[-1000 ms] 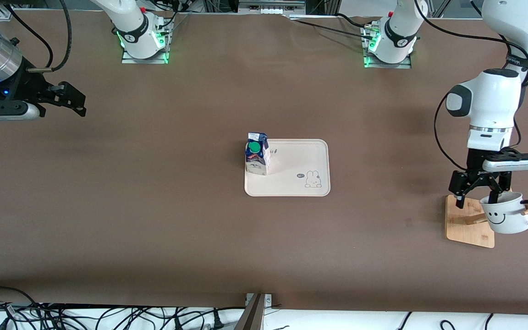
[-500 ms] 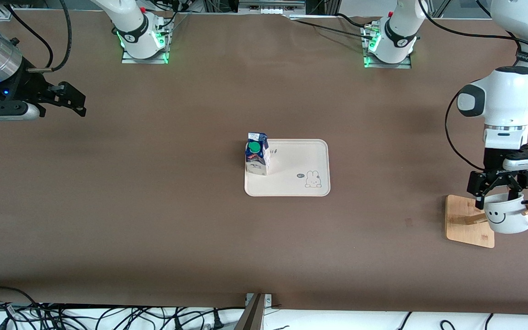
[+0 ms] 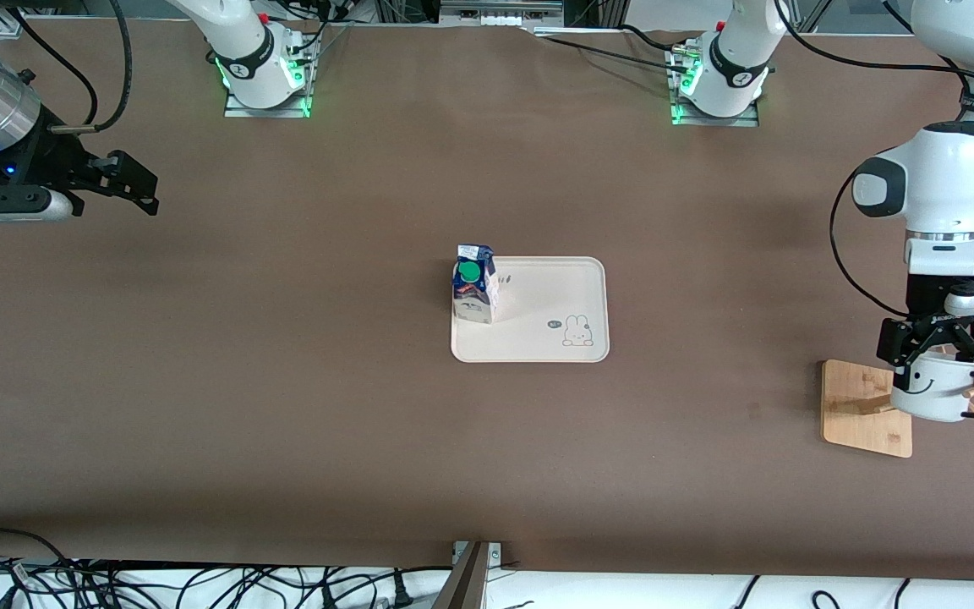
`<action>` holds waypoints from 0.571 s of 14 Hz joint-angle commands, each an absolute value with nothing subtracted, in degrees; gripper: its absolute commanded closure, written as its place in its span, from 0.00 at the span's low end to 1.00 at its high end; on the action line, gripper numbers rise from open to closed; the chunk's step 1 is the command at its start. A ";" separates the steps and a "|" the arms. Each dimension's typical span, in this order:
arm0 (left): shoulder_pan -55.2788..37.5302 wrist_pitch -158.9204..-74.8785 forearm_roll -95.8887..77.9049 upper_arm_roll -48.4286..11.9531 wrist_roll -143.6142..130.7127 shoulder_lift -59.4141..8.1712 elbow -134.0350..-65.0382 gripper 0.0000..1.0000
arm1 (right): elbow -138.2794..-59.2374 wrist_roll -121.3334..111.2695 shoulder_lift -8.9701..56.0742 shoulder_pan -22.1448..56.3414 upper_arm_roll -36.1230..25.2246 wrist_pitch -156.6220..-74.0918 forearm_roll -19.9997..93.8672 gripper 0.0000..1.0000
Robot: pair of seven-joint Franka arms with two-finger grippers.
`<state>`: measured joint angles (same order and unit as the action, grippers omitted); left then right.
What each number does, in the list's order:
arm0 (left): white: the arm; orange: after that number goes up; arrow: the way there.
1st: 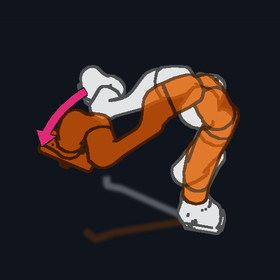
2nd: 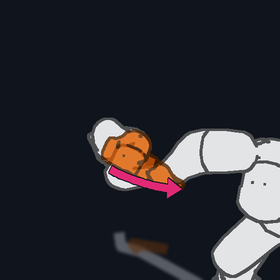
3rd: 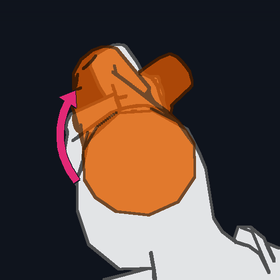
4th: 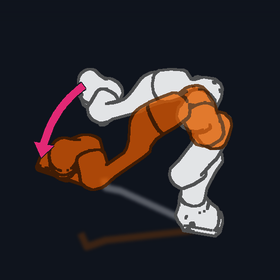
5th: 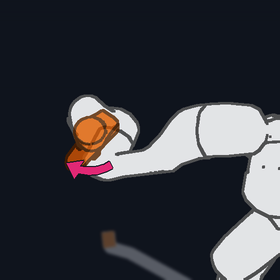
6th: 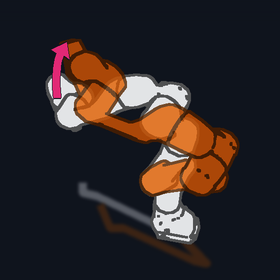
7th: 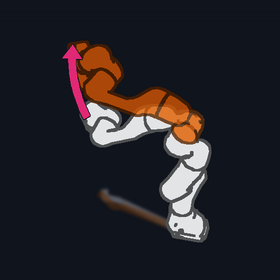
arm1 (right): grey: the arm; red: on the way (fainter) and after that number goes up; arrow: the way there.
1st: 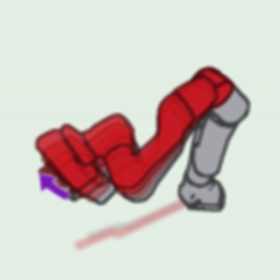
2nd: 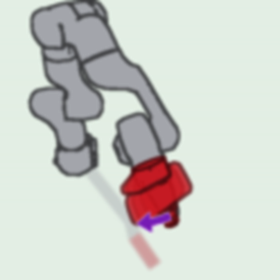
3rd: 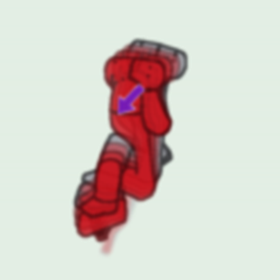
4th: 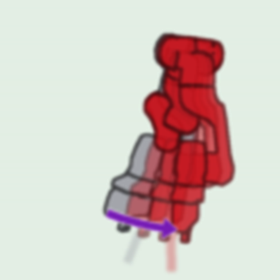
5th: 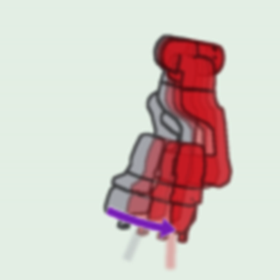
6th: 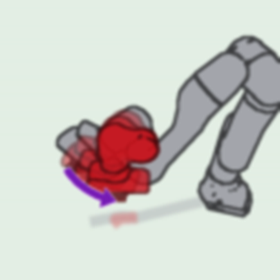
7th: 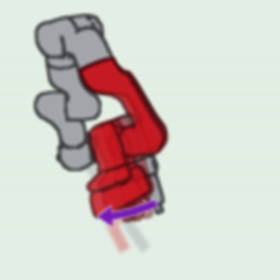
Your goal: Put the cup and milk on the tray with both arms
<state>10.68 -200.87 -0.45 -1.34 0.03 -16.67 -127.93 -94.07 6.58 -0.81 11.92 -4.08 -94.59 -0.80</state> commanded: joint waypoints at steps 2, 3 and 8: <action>10.90 -200.65 -0.26 -1.32 0.35 -18.37 -126.83 0.00 | -92.64 6.77 -0.26 11.60 -3.60 -93.87 -0.97 0.00; 10.90 -200.65 -0.18 -1.41 0.35 -18.28 -127.00 0.00 | -92.64 6.77 -0.26 11.60 -3.60 -93.87 -0.97 0.00; 10.90 -200.65 -0.18 -1.41 -0.17 -17.49 -127.44 0.78 | -92.64 6.77 -0.26 11.60 -3.60 -93.87 -0.97 0.00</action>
<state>10.68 -200.92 -0.45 -1.35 0.03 -17.95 -127.87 -94.05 6.58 -0.80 11.92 -4.07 -94.59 -0.80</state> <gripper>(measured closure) 0.295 0.000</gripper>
